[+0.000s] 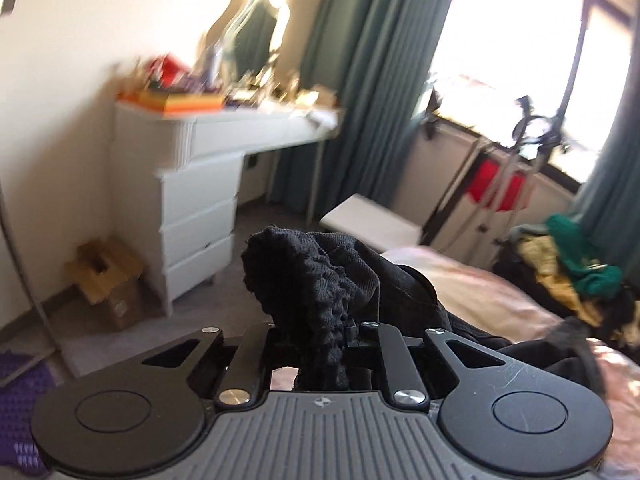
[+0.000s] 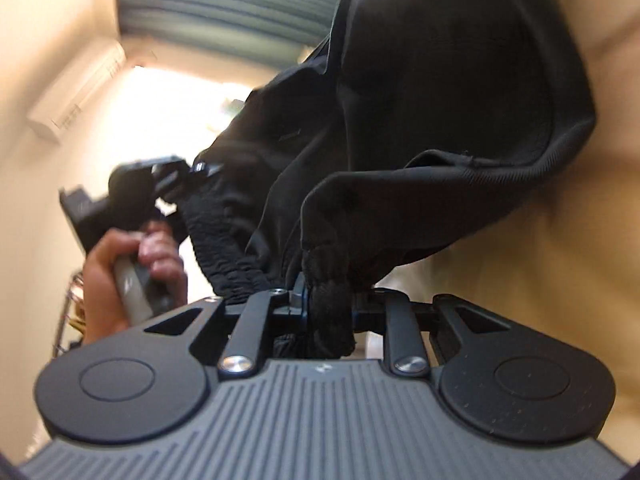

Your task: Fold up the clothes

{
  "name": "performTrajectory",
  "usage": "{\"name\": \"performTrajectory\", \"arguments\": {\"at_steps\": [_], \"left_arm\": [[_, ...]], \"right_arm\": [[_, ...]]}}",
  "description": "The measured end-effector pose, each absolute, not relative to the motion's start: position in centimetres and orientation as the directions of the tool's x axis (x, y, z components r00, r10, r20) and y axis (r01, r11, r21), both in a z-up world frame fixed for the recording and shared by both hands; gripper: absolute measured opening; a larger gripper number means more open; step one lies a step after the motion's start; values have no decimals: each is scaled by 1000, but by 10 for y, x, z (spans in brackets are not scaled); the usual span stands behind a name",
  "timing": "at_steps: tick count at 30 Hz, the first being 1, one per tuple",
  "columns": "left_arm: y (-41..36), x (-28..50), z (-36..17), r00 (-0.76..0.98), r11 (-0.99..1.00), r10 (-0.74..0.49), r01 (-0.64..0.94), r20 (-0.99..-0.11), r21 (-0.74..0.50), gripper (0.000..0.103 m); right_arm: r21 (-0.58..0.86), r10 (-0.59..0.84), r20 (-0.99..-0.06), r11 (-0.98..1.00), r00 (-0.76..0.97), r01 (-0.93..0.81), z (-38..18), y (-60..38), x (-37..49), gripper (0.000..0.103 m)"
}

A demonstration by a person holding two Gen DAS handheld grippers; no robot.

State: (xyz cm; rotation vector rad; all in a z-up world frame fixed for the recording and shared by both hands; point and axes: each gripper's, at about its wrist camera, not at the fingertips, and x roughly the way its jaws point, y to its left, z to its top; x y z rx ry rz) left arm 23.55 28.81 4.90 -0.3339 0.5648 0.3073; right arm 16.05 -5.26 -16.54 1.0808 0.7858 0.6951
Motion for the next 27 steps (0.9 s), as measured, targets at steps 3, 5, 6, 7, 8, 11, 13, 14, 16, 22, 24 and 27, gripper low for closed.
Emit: {"name": "performTrajectory", "arguments": {"at_steps": [3, 5, 6, 7, 8, 11, 13, 14, 16, 22, 24, 27], "left_arm": [[310, 255, 0, 765, 879, 198, -415, -613, -234, 17], [318, 259, -19, 753, 872, 186, -423, -631, -247, 20], [322, 259, -26, 750, 871, 177, -421, -638, -253, 22], [325, 258, -32, 746, 870, 168, -420, -645, -259, 25], [328, 255, -37, 744, 871, 159, -415, -649, -262, 27], [331, 243, -35, 734, 887, 154, -398, -662, -236, 47], [332, 229, -29, 727, 887, 170, -407, -665, -218, 70], [333, 219, -25, 728, 888, 180, -410, -662, -209, 73], [333, 198, -15, 738, 892, 202, -410, -644, -190, 82], [291, 130, 19, 771, 914, 281, -396, -572, -84, 91], [265, 108, 27, 795, 938, 267, -344, -545, -43, 92], [221, 77, 36, 834, 968, 204, -252, -512, -25, 92]], "right_arm": [[926, 817, -287, 371, 500, -74, -194, -35, 178, 21], [927, 825, -303, 370, 477, -52, -207, -36, 185, 21], [928, 831, -298, 367, 469, -59, -208, -38, 187, 22], [930, 837, -294, 363, 462, -67, -209, -40, 189, 22], [928, 842, -294, 365, 453, -77, -208, -41, 190, 23], [898, 840, -337, 422, 425, -122, -196, -40, 187, 27], [870, 839, -378, 466, 392, -160, -185, -37, 183, 36], [849, 832, -397, 493, 386, -189, -178, -38, 180, 46], [799, 809, -426, 546, 404, -252, -162, -40, 167, 77], [667, 742, -442, 647, 503, -369, -108, -70, 135, 87], [600, 697, -447, 699, 560, -391, -90, -88, 129, 87], [526, 629, -440, 759, 640, -384, -76, -125, 124, 87]]}}
